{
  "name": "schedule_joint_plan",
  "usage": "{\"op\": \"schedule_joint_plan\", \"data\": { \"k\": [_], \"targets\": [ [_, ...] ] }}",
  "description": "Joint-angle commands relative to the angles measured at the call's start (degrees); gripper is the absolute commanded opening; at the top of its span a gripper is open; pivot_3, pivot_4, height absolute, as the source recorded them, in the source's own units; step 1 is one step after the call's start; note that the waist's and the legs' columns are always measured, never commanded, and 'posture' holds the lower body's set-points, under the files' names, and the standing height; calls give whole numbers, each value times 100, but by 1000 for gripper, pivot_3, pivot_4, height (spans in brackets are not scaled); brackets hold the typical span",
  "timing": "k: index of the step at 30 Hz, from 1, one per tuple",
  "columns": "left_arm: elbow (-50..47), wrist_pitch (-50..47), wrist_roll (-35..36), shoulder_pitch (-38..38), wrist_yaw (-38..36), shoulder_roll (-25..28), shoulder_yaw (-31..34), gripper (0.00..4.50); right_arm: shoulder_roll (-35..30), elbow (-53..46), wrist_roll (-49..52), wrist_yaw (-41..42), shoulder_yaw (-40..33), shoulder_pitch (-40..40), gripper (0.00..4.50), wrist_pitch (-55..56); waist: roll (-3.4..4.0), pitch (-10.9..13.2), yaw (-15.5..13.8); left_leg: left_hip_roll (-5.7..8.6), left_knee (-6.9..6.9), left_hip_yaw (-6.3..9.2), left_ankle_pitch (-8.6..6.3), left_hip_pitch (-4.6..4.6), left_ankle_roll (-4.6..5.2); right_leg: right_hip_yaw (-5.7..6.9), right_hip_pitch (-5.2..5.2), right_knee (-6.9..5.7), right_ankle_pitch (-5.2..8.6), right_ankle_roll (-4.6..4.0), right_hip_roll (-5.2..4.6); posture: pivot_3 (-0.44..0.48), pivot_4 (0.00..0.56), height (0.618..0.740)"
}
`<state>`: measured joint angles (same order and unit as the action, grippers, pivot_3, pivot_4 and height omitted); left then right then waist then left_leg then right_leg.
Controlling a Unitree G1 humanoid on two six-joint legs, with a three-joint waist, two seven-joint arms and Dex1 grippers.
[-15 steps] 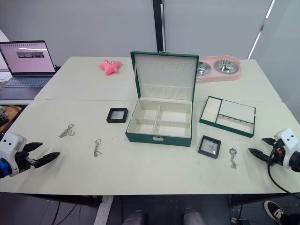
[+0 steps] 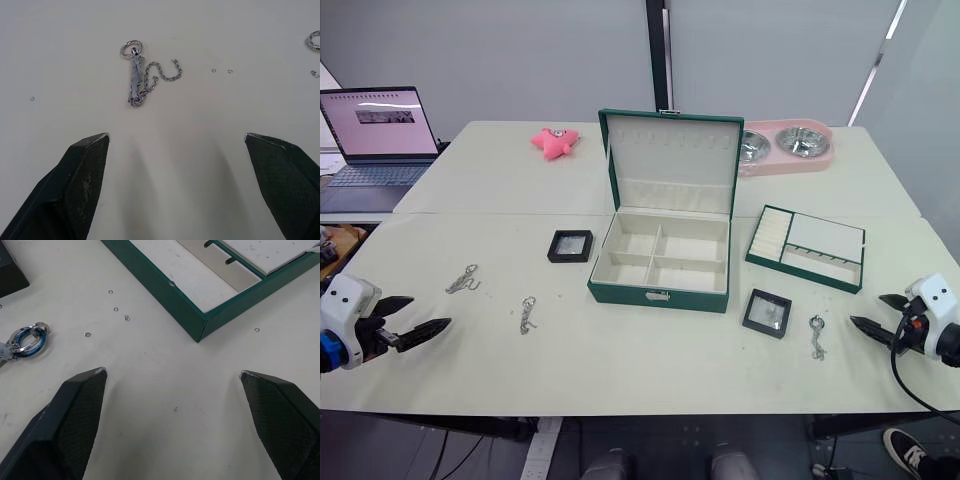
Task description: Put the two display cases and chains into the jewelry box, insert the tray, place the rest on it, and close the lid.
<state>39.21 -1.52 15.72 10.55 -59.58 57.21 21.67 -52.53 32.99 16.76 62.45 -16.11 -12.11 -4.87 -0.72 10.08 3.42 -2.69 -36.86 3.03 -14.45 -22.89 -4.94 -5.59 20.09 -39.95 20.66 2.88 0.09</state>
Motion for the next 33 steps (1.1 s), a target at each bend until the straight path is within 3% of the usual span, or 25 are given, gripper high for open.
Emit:
{"op": "schedule_joint_plan", "data": {
  "k": [1, 18, 25, 29, 33],
  "targets": [
    [-255, -63, 96, -55, 55, 20, 140, 4472, -158, 1, -7, 18, -118, -81, 4500, 80, 0, 0, -1, 0, 0, 0, 0, 0, 0, 0, 0, 0, 0, 0, 0, 0, 150, 740],
    [-684, -302, 154, -191, 302, -92, 204, 4472, -35, -67, 227, -147, -430, 21, 4500, 60, 0, 0, -1, 0, -2, 0, 0, 0, 0, 0, -1, -1, 0, 0, 0, 0, 150, 740],
    [-1436, -772, 393, 338, 936, -571, 154, 4472, 597, -1537, 1122, -713, -923, 102, 4500, -912, -1, -1, -18, -1, -10, 9, 1, -1, -1, 5, -7, -9, 0, 0, 1, 0, 150, 740],
    [-1945, -1109, 443, 684, 1101, -967, -114, 4472, 1080, -2534, 1366, -1253, -805, 50, 4500, -1296, 0, -1, -20, 0, -12, 9, 1, -2, -1, 4, -8, -9, 0, 0, 1, 0, 150, 740],
    [-2255, -1420, 238, 1242, 1366, -1537, -704, 4494, 1717, -3213, 1033, -1872, -148, -249, 4326, -1374, -1, -3, -18, 1, -19, 11, 1, -2, -1, 5, -9, -14, -1, 0, 1, 0, 150, 740]
  ]
}}
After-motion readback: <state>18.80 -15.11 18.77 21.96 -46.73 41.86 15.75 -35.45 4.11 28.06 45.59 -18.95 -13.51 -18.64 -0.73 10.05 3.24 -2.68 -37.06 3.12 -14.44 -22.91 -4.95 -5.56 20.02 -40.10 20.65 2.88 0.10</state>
